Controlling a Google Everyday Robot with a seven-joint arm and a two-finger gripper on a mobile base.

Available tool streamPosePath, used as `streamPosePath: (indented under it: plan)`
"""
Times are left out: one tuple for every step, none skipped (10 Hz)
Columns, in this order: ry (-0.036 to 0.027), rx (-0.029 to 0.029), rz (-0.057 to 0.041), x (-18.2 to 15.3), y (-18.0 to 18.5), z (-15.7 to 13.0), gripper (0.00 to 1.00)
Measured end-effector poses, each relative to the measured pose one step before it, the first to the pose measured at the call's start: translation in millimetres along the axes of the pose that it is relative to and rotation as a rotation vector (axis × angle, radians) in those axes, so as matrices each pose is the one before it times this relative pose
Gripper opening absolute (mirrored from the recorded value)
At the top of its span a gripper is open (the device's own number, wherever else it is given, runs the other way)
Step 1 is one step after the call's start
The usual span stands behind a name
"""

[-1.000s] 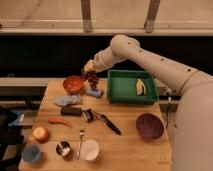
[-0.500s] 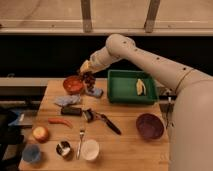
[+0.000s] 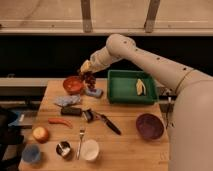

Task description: Place grapes in red bowl

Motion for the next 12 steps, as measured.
streamPosePath:
  plan:
    - [0.00104,-0.01315,-0.02360,-5.21,6.66,6.55,0.00]
    - [0.00313,-0.02028,-0.02560,-8.92,10.85,13.56,0.00]
    - [0.00146,-0.01742,-0.01946,-10.20,9.85,14.10,0.00]
    - [0.00174,-0.01151,-0.01336,-7.28,6.64,10.57,0.00]
    - [0.00375,-0.02588,-0.02573,-13.42,13.31,21.36,0.00]
    - [0.00203,-0.01558,-0.01378,-7.30,5.51,11.92,0.00]
    - [0.00196,-0.01458,-0.01213,-5.22,2.44,11.71,0.00]
    - [-0.00199,-0.01963,-0.01057,-3.30,-0.10,12.54,0.00]
    - [-0.00953,-0.01617,-0.00313,0.36,-3.27,7.18,0.00]
    - [-0.01131,-0.01364,0.00164,2.69,-5.65,5.71,0.00]
    - [-0.01220,-0.01205,0.00493,1.48,-4.85,4.78,0.00]
    - [-0.01229,-0.01463,0.00464,0.79,-5.85,5.65,0.00]
